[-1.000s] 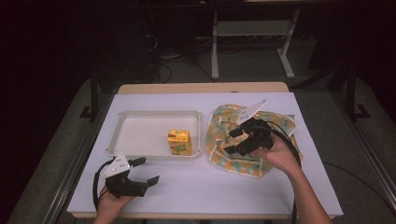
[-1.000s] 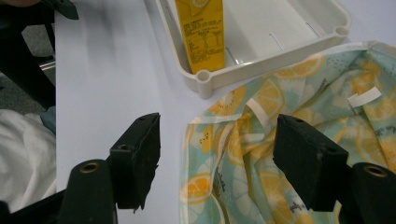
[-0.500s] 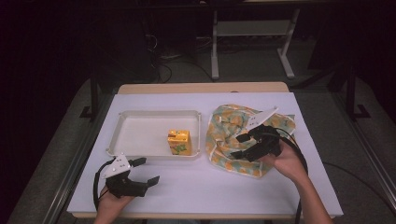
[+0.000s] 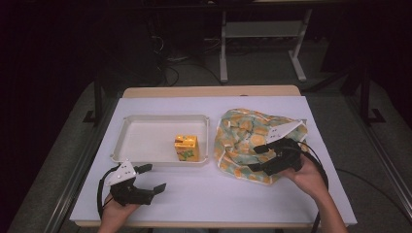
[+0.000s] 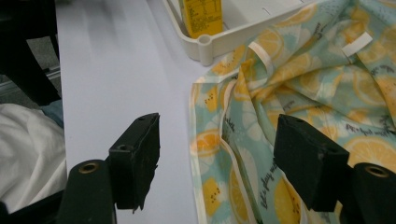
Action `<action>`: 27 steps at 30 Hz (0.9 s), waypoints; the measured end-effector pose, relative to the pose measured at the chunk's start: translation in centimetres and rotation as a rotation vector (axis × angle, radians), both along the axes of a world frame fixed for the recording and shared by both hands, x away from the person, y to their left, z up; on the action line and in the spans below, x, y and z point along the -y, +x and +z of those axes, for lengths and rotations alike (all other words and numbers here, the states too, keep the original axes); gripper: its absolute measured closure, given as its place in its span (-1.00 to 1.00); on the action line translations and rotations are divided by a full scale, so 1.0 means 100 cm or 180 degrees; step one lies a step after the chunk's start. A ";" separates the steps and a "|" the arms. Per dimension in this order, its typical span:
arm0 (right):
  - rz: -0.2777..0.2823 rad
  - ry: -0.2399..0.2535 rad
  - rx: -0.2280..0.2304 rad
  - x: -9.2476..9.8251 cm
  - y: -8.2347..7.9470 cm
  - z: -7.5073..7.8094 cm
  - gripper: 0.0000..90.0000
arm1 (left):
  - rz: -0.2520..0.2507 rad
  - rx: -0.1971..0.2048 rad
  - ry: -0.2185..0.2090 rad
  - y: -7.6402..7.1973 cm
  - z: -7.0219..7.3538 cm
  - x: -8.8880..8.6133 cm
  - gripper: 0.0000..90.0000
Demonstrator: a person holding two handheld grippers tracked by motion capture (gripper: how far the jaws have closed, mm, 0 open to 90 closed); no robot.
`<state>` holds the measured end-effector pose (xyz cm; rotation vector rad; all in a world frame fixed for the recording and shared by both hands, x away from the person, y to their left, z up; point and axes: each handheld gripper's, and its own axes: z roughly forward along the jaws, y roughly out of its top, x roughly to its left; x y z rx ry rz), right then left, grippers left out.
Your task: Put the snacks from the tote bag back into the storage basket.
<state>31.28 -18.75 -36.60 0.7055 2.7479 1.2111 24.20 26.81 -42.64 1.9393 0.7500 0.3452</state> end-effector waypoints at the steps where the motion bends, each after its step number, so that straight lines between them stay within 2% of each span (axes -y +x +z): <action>1: -0.0018 0.0005 -0.0001 0.002 -0.001 -0.001 -0.31 | -0.0006 0.0007 0.0006 0.000 0.000 0.000 -0.71; 27: -0.0153 0.0104 -0.0059 0.031 -0.028 -0.023 -0.33 | -0.0012 -0.0006 0.0020 0.000 -0.001 0.002 -0.71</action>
